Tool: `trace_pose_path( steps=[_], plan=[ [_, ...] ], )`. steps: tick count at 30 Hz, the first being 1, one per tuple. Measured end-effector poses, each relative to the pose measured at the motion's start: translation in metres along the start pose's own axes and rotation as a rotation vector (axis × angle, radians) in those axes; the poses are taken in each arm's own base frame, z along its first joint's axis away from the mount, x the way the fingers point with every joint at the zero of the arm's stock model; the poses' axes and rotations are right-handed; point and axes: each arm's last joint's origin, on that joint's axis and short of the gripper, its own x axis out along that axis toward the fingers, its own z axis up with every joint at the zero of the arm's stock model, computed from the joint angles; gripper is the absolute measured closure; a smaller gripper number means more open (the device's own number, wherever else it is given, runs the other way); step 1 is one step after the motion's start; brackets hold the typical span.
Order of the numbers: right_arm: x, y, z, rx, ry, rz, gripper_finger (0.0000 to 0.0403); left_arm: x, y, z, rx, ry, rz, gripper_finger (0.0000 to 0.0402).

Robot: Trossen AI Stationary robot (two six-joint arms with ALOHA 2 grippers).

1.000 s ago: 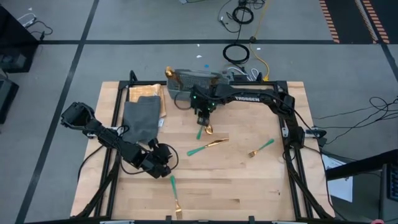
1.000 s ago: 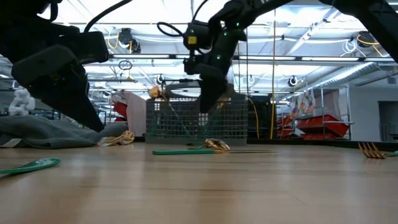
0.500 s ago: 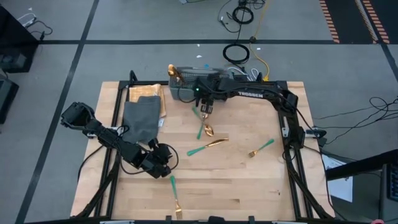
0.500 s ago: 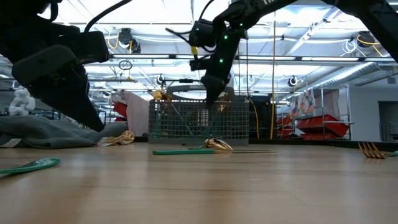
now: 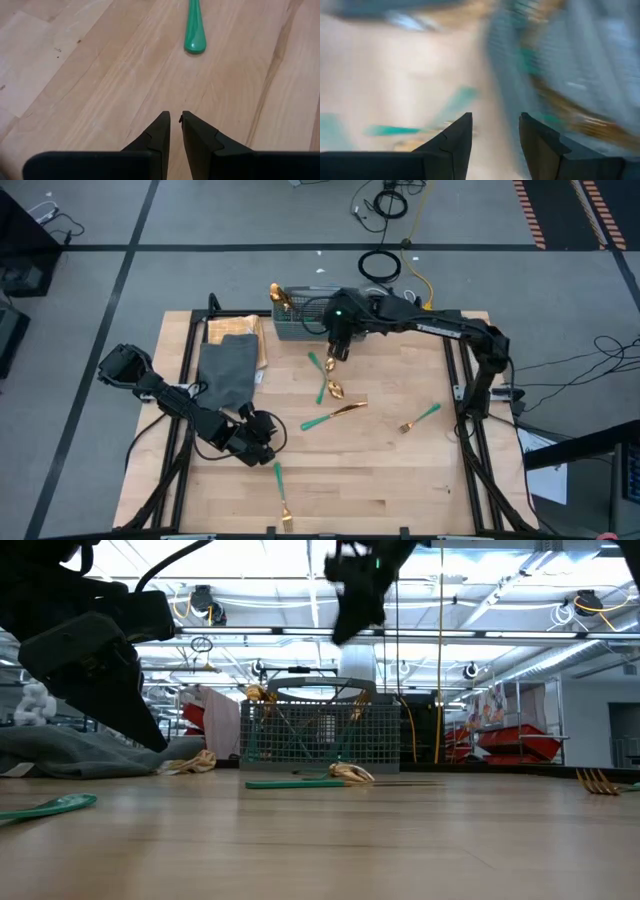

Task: Sort silverware
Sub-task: Put the green spoon into the silverware basket

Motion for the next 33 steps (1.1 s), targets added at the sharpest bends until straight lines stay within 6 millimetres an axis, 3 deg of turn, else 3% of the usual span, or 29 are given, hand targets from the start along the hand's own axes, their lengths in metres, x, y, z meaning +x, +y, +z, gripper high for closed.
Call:
trace_pose_path(
  steps=[2,4,11,13,18,23,33],
  plan=[
    [-0.006,0.017,0.002,0.035,-0.018,0.104,0.0252,0.000,0.000,0.000,0.000,0.000,0.000,0.0343],
    [-0.001,0.033,0.000,0.014,0.003,0.089,0.0252,0.000,0.000,0.000,0.000,0.000,-0.001,0.0343],
    [0.073,0.064,-0.018,-0.036,0.190,0.101,0.0252,0.000,0.000,0.000,0.001,0.000,0.000,0.0343],
    [0.095,0.062,-0.023,-0.041,0.228,0.097,0.0252,0.000,0.000,0.000,0.001,0.001,0.001,0.0343],
    [0.134,0.032,-0.039,0.046,0.334,0.065,0.0252,0.000,0.000,-0.001,0.005,0.002,-0.002,0.0343],
    [0.143,0.021,-0.052,0.143,0.456,0.151,0.0252,-0.002,-0.002,-0.003,0.020,0.008,-0.008,0.0343],
    [0.150,0.028,-0.055,0.162,0.472,0.181,0.0252,-0.003,-0.002,-0.005,0.030,0.015,-0.001,0.0343]
  ],
)
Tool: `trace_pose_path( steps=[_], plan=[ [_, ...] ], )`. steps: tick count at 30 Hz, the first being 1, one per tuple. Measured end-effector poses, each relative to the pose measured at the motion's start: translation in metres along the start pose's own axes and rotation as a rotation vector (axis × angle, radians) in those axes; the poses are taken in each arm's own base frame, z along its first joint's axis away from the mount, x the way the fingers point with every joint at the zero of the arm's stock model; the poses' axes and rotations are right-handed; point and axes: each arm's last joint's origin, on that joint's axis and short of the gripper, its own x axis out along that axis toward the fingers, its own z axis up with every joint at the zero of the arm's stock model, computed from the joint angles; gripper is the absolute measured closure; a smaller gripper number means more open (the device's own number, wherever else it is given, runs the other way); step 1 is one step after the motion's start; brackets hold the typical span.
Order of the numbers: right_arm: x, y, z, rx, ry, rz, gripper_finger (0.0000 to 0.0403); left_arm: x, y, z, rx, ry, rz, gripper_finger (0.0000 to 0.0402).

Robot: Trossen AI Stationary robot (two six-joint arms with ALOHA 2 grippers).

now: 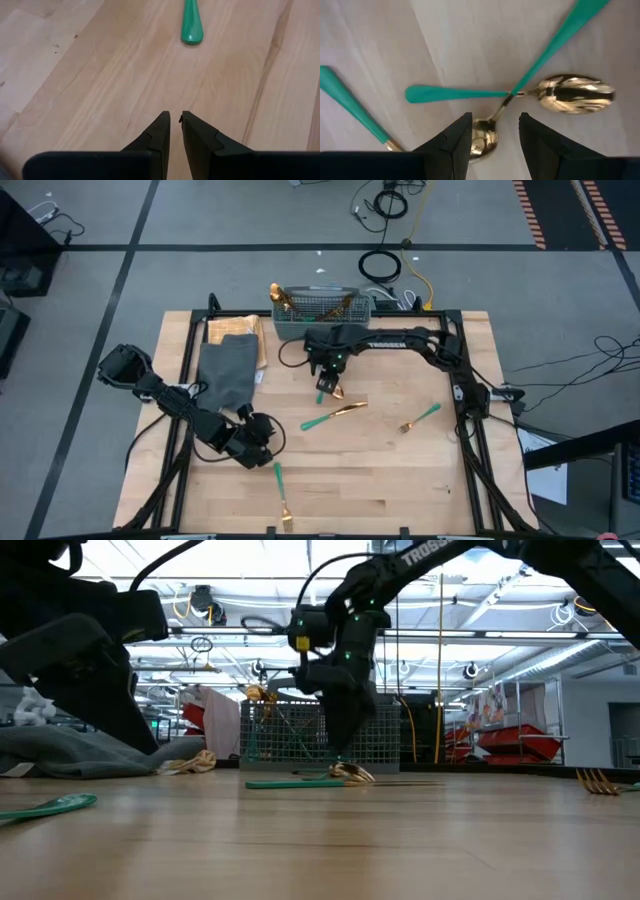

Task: Sort silverware
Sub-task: Put the green spoon into the silverware basket

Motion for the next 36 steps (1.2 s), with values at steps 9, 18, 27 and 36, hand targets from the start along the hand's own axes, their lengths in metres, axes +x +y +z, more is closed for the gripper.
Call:
trace_pose_path(
  steps=[9,18,27,36],
  plan=[
    [0.015,0.000,-0.001,0.000,0.030,-0.002,0.0252,-0.001,-0.001,-0.001,0.004,0.000,-0.002,0.0343],
    [0.016,0.001,-0.001,0.018,0.034,0.024,0.0252,-0.001,0.000,-0.001,0.005,0.001,-0.001,0.0343],
    [0.035,-0.003,-0.012,0.024,0.043,0.019,0.0252,0.000,0.000,-0.001,0.005,0.001,0.000,0.0343],
    [0.039,0.004,-0.018,-0.126,0.067,-0.035,0.0386,-0.001,0.000,-0.001,0.005,0.000,0.001,0.0343]
  ],
)
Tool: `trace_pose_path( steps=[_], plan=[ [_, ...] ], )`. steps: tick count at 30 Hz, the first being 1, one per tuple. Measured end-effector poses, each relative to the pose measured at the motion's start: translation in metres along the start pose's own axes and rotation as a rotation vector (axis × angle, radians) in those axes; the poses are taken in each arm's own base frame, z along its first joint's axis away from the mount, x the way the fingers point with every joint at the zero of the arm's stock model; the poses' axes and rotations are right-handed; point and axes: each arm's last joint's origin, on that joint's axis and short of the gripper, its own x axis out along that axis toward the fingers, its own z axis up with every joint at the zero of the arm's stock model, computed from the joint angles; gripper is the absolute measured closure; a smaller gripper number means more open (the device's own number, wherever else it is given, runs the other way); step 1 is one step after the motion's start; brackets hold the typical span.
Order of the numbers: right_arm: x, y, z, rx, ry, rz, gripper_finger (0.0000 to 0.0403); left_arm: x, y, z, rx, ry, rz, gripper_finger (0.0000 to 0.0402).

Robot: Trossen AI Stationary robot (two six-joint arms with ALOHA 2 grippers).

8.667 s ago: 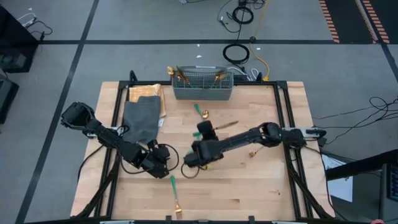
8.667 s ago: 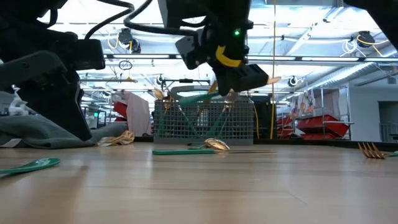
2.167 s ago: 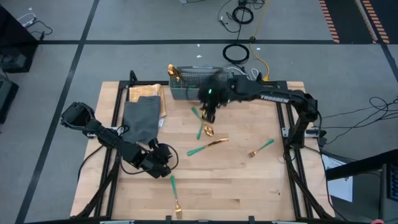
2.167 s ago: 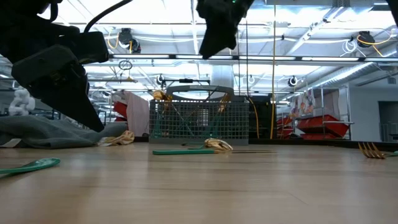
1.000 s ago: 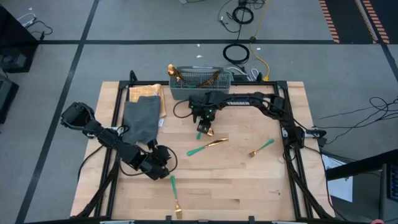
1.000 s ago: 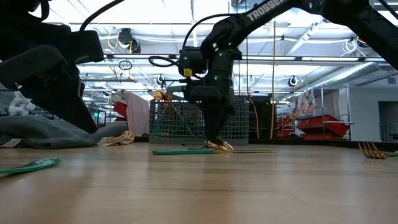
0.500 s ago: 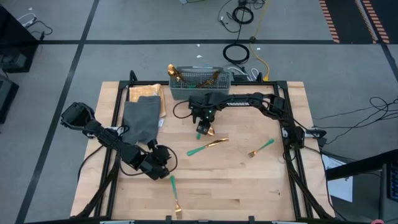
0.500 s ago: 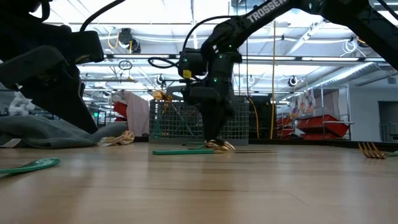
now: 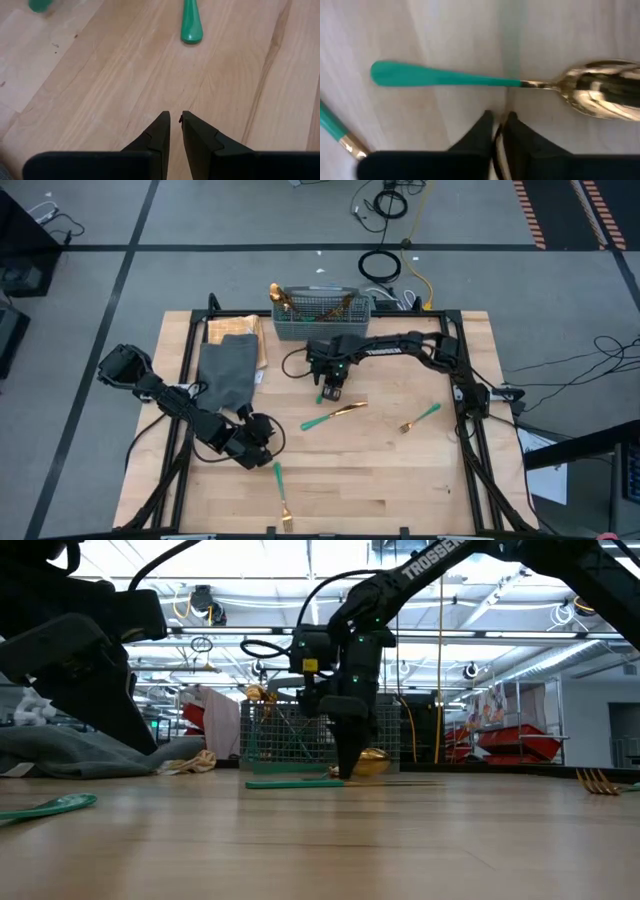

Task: Sort silverware
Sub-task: Put the green spoon into the silverware basket

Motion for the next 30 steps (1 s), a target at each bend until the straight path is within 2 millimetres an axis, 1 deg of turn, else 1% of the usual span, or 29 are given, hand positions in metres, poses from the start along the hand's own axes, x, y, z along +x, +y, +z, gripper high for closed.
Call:
trace_pose_path(
  steps=[5,7,10,12,16,18,21,23,25,27,30],
  plan=[
    [-0.001,0.005,-0.001,-0.007,0.002,-0.004,0.0398,0.000,0.000,0.000,-0.001,0.000,0.000,0.0343],
    [-0.003,0.010,-0.001,-0.022,0.005,-0.033,0.0399,0.000,0.000,0.000,-0.001,0.000,0.000,0.0343],
    [-0.011,0.017,-0.006,-0.047,0.061,-0.066,0.0400,0.000,0.000,0.000,0.000,0.000,0.000,0.0343],
    [-0.022,0.024,-0.006,-0.073,0.076,-0.111,0.0401,0.000,0.000,0.000,-0.001,0.000,0.000,0.0343],
    [-0.054,0.037,-0.007,-0.117,0.111,-0.247,0.0402,0.000,0.000,0.000,-0.001,0.000,0.000,0.0343],
    [-0.072,0.043,-0.003,-0.145,0.104,-0.329,0.0402,0.000,0.000,0.000,-0.002,-0.001,-0.001,0.0343],
    [-0.103,0.053,0.006,-0.202,0.043,-0.477,0.0402,0.000,0.000,0.000,-0.004,-0.003,-0.003,0.0343],
    [-0.126,0.054,0.012,-0.234,-0.018,-0.592,0.0402,0.000,0.000,0.000,-0.007,-0.004,-0.005,0.0343],
    [-0.147,0.051,0.019,-0.265,-0.075,-0.735,0.0402,0.000,-0.001,0.000,-0.007,-0.005,-0.005,0.0343],
    [-0.163,0.042,0.027,-0.301,-0.103,-0.893,0.0403,0.000,0.000,0.000,-0.006,-0.004,-0.005,0.0343],
    [-0.176,0.024,0.040,-0.377,-0.098,-1.095,0.0403,0.000,0.000,0.000,-0.006,-0.004,-0.005,0.0343]
  ],
)
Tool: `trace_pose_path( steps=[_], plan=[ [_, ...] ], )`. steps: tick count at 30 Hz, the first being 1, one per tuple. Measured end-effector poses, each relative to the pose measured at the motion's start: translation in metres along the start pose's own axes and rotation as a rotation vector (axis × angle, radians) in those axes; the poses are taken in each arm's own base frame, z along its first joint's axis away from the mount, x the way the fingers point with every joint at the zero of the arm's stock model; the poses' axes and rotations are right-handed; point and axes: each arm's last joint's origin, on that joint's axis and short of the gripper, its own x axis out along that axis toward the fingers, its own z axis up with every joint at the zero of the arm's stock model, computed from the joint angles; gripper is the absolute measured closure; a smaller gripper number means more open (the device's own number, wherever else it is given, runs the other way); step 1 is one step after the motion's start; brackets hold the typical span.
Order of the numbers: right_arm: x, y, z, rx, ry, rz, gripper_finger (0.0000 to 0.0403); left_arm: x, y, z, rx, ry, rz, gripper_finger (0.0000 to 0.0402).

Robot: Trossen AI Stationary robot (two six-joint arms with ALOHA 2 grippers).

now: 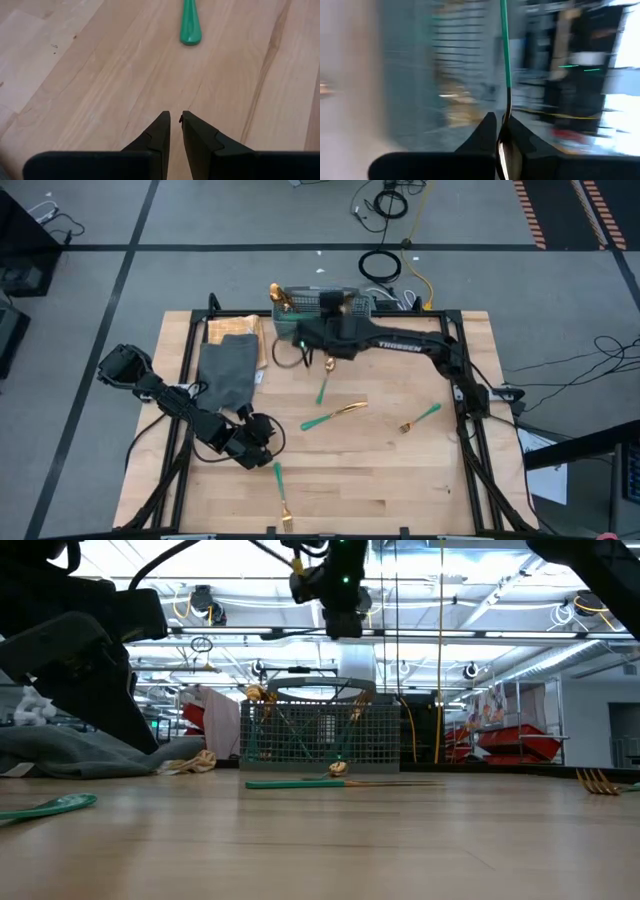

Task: Sort silverware
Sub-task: Put the green spoon into the silverware basket

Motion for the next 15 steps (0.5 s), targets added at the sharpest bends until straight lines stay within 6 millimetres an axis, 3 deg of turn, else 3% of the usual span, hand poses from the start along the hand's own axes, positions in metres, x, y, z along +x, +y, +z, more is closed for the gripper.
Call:
trace_pose_path(
  steps=[5,9,15],
  plan=[
    [0.024,-0.034,0.012,-0.165,0.112,-0.288,0.0403,0.000,0.000,0.000,0.000,-0.010,0.009,0.0343],
    [0.040,-0.054,0.022,-0.254,0.141,-0.367,0.0403,0.000,0.001,0.001,0.001,-0.024,0.023,0.0343],
    [0.066,-0.032,0.029,-0.548,0.157,-0.295,0.0403,0.000,0.002,0.001,0.003,-0.050,0.048,0.0343]
  ],
)
